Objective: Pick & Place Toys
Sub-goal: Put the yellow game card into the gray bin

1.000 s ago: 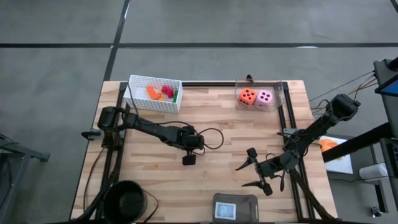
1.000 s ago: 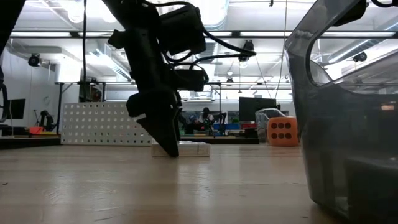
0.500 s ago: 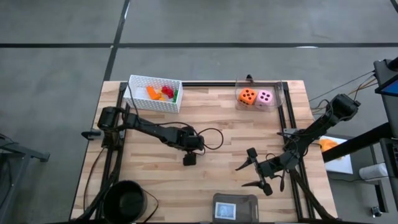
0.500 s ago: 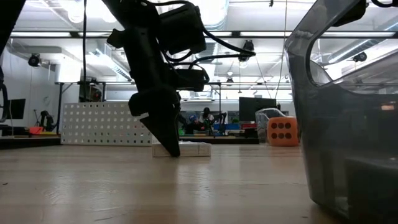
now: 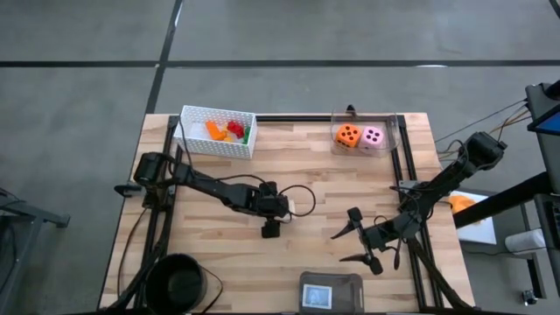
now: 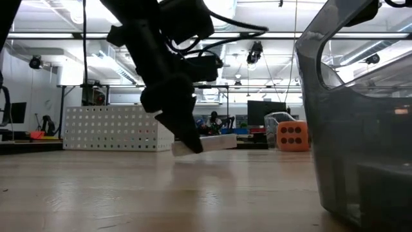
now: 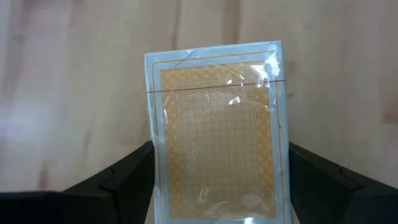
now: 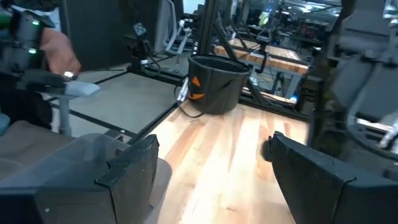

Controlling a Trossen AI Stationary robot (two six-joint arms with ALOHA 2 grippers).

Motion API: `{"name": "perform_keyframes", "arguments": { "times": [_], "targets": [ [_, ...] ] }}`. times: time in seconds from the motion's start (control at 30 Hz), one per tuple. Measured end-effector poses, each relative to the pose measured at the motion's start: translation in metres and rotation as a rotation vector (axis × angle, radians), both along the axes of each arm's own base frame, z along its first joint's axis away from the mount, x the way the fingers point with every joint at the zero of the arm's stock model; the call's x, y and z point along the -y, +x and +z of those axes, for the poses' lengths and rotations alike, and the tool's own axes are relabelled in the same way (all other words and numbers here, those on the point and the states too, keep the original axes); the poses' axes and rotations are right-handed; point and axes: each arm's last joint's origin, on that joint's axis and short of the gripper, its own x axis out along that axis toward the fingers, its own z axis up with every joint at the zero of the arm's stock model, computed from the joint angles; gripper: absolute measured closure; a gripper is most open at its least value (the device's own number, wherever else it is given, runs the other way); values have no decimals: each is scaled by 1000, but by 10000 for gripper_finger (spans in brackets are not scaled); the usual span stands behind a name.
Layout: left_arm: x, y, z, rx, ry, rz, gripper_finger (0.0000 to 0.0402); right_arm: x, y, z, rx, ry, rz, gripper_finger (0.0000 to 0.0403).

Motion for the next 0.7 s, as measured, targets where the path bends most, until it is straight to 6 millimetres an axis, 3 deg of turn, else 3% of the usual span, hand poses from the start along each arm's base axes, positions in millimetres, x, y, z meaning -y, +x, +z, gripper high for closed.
{"name": "perform_keyframes", "arguments": {
  "times": [0.2,0.37,0.53,0.7],
  "targets": [
    [5,-2,-4,30,-78,-54,108,0,4,-12,-32,-68,-83,106],
    [9,-3,3,37,-210,-115,108,-4,12,-37,-100,-204,-120,106],
    [12,-1,15,95,-306,-176,108,-9,28,-60,-153,-374,-160,106],
    [10,1,23,132,-341,-193,108,-15,50,-70,-160,-529,-269,106]
  ]
}}
